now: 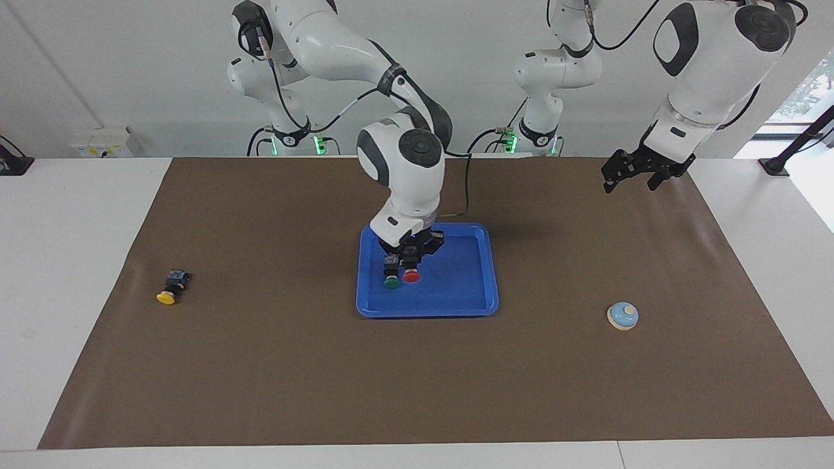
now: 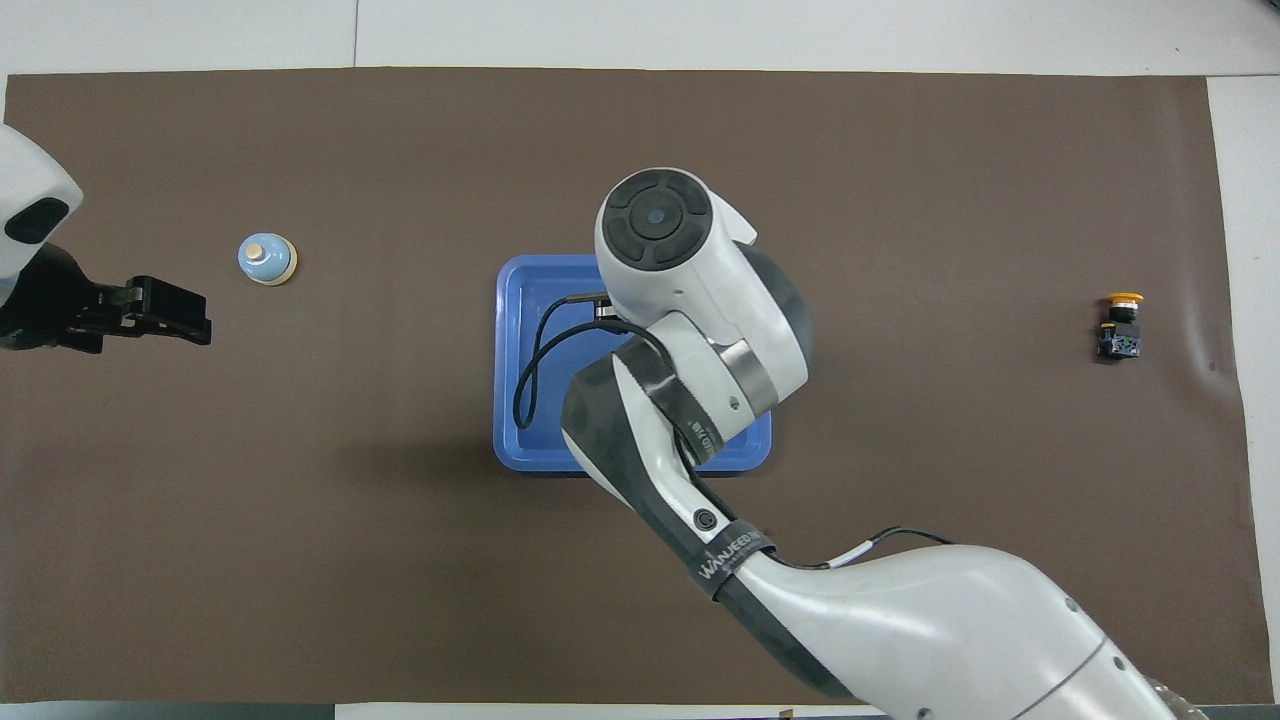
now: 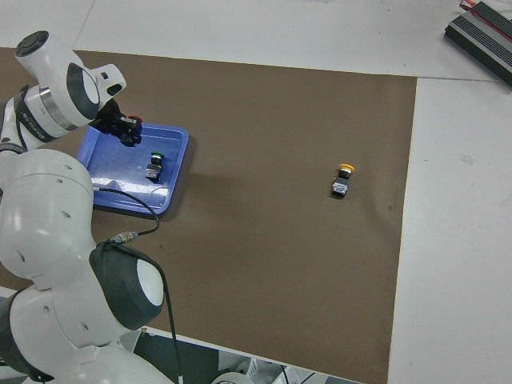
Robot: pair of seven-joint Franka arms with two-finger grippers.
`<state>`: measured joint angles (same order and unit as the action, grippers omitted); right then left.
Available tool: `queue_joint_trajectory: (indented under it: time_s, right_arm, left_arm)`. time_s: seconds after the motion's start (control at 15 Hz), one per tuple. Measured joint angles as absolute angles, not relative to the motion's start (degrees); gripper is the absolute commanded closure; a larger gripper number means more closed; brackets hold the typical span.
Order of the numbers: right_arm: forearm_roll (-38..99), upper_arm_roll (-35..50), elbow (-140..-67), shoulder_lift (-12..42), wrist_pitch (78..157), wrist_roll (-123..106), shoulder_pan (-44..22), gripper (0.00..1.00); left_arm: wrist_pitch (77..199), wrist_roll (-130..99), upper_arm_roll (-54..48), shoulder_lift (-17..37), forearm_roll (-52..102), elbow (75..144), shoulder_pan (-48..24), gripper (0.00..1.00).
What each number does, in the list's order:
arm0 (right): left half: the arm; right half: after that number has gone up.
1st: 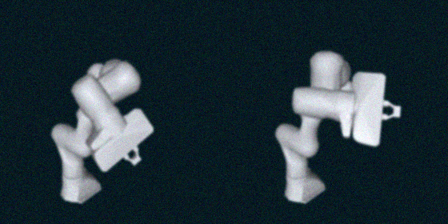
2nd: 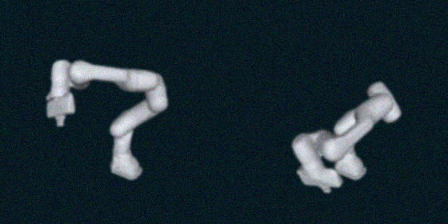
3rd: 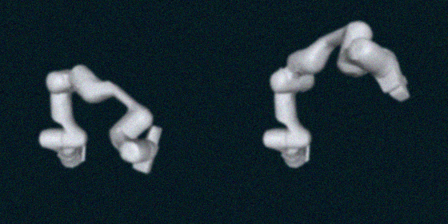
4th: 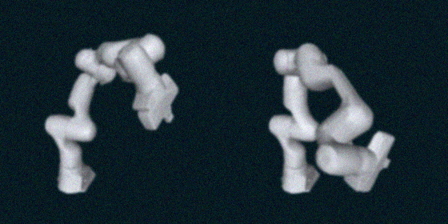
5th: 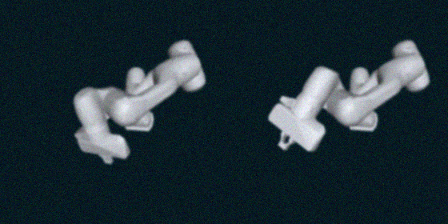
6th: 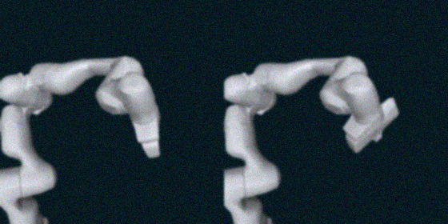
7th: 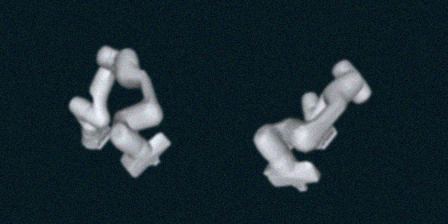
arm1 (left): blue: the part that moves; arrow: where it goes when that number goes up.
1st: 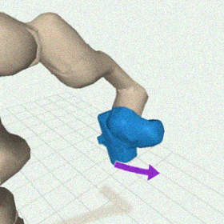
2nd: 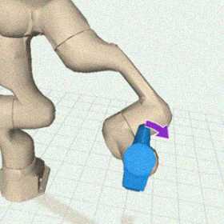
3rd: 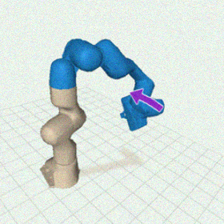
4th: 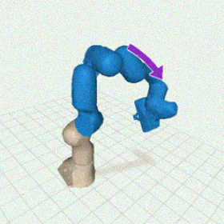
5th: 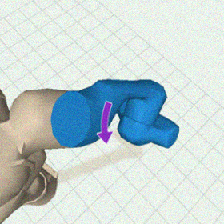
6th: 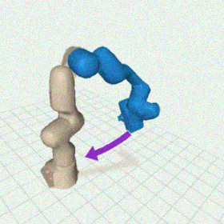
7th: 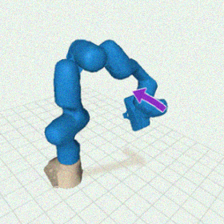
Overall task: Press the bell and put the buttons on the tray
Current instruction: 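Carry the red button into the blue tray and release it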
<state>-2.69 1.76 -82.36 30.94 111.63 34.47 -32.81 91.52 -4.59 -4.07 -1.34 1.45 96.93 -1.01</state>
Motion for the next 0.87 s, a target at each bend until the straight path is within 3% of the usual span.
queue_joint_trajectory:
  time_s: [0.2,0.4,0.67,0.74,0.8,0.87]
  right_arm:
    - [-2.7,1.7,-83.1,33.2,115.9,34.6,-33.8,1.0]
    - [-2.6,1.7,-88.3,33.4,122.6,34.6,-33.8,1.0]
    - [-2.3,1.7,-92.2,32.9,125.2,34.6,-33.9,1.0]
    - [-1.5,1.7,-92.4,32.6,125.2,34.6,-33.9,0.82]
    - [-0.3,1.7,-92.5,32.4,125.2,34.6,-33.9,0.01]
    - [0.3,1.7,-92.5,32.2,125.0,34.6,-33.9,0.0]
  left_arm:
    - [91.5,-4.6,-4.1,-1.3,1.5,96.9,-1.0,0.0]
    - [91.5,-4.6,-4.1,-1.3,1.5,96.9,-1.0,0.0]
    - [91.5,-4.6,-4.1,-1.3,1.5,96.9,-1.0,0.0]
    - [91.5,-4.6,-4.1,-1.3,1.5,96.9,-1.0,0.0]
    - [91.5,-4.6,-4.1,-1.3,1.5,96.9,-1.0,0.0]
    - [91.5,-4.6,-4.1,-1.3,1.4,96.9,-1.0,0.0]
